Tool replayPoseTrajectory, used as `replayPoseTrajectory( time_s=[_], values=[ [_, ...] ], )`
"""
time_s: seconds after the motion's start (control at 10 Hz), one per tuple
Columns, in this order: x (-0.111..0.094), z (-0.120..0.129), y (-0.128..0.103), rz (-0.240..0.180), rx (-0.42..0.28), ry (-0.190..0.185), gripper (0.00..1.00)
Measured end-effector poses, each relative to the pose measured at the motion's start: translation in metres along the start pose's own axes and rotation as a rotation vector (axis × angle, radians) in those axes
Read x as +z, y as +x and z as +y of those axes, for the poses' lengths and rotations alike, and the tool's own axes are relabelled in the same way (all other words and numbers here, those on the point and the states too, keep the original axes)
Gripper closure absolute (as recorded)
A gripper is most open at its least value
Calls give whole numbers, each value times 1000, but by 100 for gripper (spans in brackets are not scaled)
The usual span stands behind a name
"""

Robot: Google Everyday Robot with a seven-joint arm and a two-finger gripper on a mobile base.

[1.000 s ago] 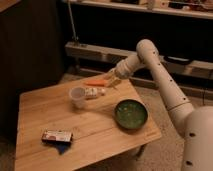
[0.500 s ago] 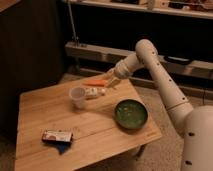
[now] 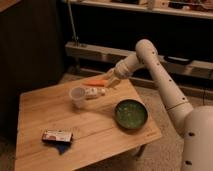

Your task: Place the pepper in the ceramic cup

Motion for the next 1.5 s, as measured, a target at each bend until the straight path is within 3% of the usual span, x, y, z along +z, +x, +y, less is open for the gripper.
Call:
replayPoseTrajectory(
  time_s=[0.5, 0.6, 0.8, 0.9, 1.0, 1.1, 1.2, 1.3, 1.4, 1.5],
  values=[
    [0, 0, -3, -15, 4, -4, 100],
    [-8, 1, -13, -67, 76, -66, 100],
    [-21, -5, -26, -95, 177, -187, 100],
    [-33, -13, -36, -116, 247, -306, 100],
    [-42, -19, -45, -139, 274, -391, 100],
    [-46, -23, -49, -158, 277, -434, 100],
    [-49, -23, -51, -181, 286, -440, 100],
    [-47, -19, -52, -183, 314, -396, 100],
    [-42, -12, -49, -167, 343, -323, 100],
    [-32, 1, -42, -125, 396, -214, 100]
  ],
)
